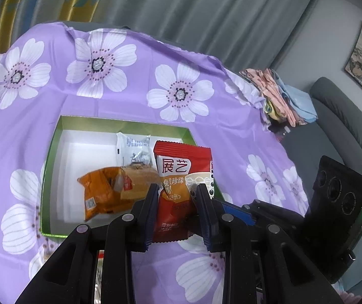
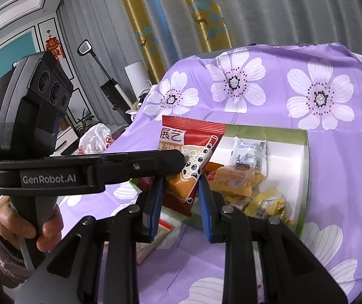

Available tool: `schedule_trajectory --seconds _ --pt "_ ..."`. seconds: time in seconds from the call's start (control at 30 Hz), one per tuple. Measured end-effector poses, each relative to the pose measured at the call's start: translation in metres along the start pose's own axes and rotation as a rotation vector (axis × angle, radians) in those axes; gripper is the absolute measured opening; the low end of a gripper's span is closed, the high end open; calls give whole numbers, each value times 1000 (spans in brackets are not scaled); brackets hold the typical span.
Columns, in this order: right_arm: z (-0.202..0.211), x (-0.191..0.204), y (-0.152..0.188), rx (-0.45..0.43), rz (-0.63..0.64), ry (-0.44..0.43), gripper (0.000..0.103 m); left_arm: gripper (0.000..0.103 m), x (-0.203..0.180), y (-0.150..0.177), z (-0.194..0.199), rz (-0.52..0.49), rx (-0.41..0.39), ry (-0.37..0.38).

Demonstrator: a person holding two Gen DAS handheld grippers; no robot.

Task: Organize snacks
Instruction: 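Carry the red packet over the green box with the right tool, then lower the red packet into the green box and open the right tool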

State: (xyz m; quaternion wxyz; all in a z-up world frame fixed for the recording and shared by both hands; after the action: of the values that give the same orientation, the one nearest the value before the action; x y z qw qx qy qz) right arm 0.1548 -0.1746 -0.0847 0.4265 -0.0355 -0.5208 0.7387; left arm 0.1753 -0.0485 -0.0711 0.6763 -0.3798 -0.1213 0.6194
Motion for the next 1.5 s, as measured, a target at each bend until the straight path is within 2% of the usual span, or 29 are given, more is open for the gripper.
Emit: schedule_trajectory --seconds 0.87,1.5 --pt "-26 -30 2 33 -38 20 28 28 10 -11 -45 6 53 -14" --pt "-38 -41 3 62 -51 36 28 28 17 -11 -63 22 81 -13"
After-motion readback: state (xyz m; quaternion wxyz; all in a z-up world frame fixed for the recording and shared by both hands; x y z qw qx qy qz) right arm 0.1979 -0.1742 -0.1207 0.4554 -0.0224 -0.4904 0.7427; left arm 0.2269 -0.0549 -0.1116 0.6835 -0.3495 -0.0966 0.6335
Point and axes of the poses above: each gripper's, at about its wrist camera, not at the fingertips, and z roughly against the way its jaws point, x to its left, y to its underside, the point moved 2 cm from there along -z, roughly the way its jaws point, and after that the axes turned 11 degrees about -y, right-handed, at the moved point
